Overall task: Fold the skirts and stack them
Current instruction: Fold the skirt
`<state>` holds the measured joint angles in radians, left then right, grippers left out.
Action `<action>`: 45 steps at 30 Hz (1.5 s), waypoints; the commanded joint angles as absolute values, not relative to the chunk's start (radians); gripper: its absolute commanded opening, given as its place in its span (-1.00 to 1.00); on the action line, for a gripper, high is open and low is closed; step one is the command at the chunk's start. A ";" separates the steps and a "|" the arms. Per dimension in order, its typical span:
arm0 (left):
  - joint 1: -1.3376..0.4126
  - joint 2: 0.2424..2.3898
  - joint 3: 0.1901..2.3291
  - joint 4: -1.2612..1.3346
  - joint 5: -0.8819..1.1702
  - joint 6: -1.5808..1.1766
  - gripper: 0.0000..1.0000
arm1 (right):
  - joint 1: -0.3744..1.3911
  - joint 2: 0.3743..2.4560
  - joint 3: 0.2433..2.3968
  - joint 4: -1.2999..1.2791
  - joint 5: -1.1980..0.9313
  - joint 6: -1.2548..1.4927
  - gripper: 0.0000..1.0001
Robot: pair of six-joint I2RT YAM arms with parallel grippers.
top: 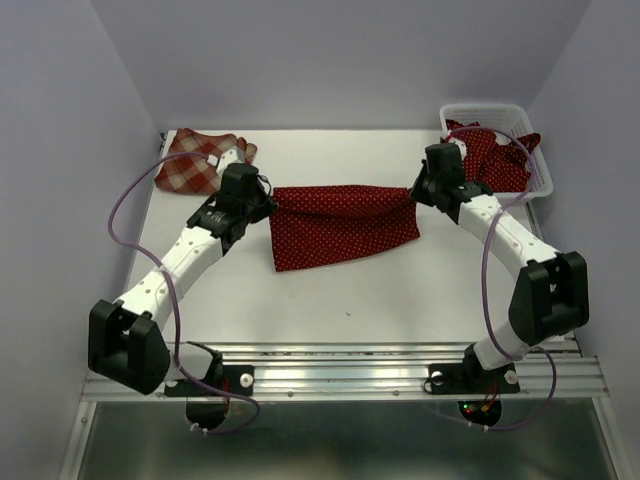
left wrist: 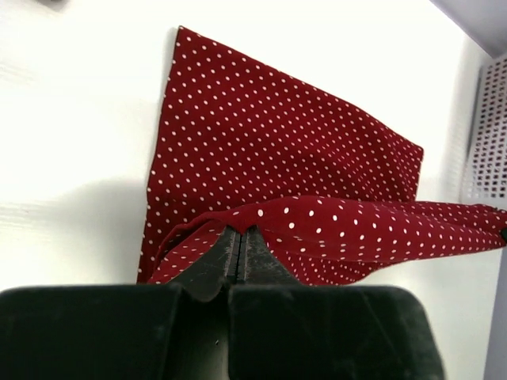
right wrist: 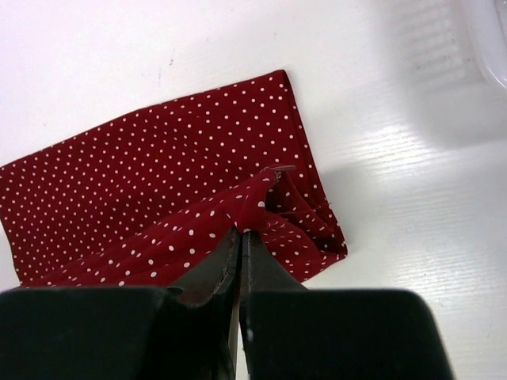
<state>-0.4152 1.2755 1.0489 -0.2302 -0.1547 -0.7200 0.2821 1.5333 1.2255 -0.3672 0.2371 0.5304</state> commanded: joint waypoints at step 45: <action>-0.232 2.069 1.612 -0.139 -0.133 -0.525 -0.12 | 0.259 2.086 1.603 -0.238 0.295 0.542 -0.09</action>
